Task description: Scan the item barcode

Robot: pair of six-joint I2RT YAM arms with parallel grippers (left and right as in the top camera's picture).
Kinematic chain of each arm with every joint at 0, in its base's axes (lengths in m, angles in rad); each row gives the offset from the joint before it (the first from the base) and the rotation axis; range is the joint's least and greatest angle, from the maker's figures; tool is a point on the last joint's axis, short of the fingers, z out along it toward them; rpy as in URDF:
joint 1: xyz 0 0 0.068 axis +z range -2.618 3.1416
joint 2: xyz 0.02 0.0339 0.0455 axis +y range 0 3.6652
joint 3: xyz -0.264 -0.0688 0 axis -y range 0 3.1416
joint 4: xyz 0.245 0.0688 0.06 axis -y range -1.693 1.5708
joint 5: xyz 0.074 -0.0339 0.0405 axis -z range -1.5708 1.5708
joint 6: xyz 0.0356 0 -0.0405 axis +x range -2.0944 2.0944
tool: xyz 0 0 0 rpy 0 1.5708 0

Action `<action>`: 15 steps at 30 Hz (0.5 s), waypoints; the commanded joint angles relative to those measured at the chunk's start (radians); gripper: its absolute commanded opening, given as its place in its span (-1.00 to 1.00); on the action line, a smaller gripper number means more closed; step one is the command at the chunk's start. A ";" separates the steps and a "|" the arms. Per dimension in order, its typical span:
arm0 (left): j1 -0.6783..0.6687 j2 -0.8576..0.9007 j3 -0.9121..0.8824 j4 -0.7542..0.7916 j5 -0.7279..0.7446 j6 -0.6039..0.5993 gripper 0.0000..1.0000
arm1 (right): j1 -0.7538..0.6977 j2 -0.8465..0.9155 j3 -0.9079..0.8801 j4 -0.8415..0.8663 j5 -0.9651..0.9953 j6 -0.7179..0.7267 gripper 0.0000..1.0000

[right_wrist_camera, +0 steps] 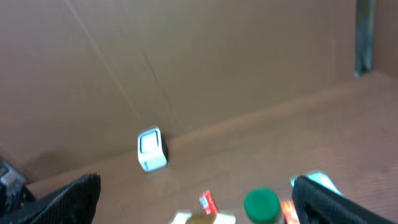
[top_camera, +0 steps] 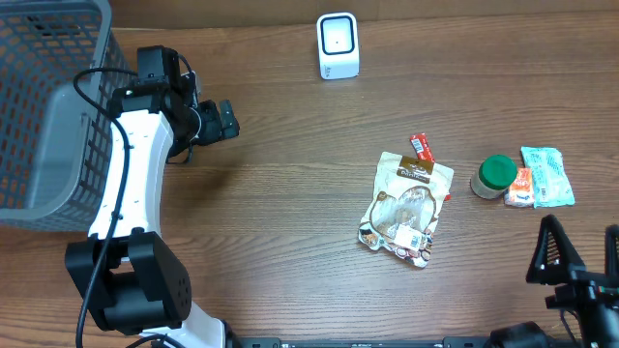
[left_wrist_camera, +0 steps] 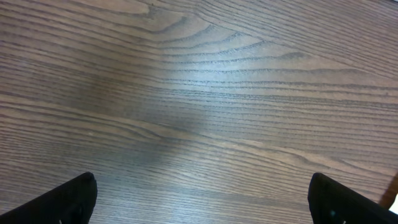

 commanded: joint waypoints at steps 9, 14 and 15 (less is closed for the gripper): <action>-0.005 -0.019 0.021 -0.001 -0.002 -0.017 1.00 | -0.116 -0.177 -0.407 0.665 -0.167 -0.070 1.00; -0.005 -0.019 0.021 -0.001 -0.002 -0.017 1.00 | -0.121 -0.205 -0.602 1.026 -0.231 -0.121 1.00; -0.005 -0.019 0.021 0.000 -0.002 -0.017 0.99 | -0.121 -0.205 -0.634 1.081 -0.236 -0.122 1.00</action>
